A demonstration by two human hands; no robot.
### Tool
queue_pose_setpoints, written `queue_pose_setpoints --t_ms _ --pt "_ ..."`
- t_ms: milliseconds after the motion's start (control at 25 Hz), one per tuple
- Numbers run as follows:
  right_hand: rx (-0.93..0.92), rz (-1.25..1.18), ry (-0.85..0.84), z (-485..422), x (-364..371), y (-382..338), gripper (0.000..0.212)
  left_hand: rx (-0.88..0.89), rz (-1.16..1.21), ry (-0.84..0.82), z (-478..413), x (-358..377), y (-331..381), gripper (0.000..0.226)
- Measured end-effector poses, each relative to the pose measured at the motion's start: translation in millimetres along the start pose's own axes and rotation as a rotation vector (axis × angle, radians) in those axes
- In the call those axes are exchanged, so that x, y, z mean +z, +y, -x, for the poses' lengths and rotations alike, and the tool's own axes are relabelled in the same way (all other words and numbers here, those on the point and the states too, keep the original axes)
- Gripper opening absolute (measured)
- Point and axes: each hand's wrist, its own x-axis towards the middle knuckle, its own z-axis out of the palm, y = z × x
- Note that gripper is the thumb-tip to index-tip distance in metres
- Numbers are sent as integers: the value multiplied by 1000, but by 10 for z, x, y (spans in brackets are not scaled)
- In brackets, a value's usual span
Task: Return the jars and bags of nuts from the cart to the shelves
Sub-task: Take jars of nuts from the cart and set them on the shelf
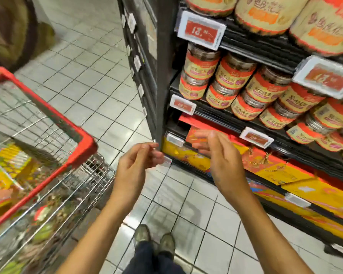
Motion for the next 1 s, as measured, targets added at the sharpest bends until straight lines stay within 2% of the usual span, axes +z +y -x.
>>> queue_pose_setpoints --t_ms 120,200,320,440,520,680,800,920,1000 --pt "79 -96 -297 436 253 -203 32 -87 -77 108 697 -557 5 25" --pt "127 -152 -431 700 514 -266 31 -135 -64 262 1179 -942 -20 23" --pt "179 -178 -566 1017 990 -319 25 -187 65 525 1766 -1423 -72 21" --pt "147 -113 -872 1359 1657 -478 25 -173 210 768 2209 -1943 -129 24" --pt "88 -57 -1048 1548 2141 -642 22 -170 274 856 2386 -2301 -167 23" --pt "-12 -49 -1152 1750 3188 -1094 23 -158 353 915 2505 -3186 8 24" --pt "-26 83 -1165 1820 4050 -1421 23 -218 388 859 2596 -3961 325 21" --pt "7 198 -1193 1694 4840 -1487 22 -180 234 716 2540 -4852 561 15" --pt "50 389 -1239 1599 5290 -1278 27 -244 81 771 2245 -5454 534 14"
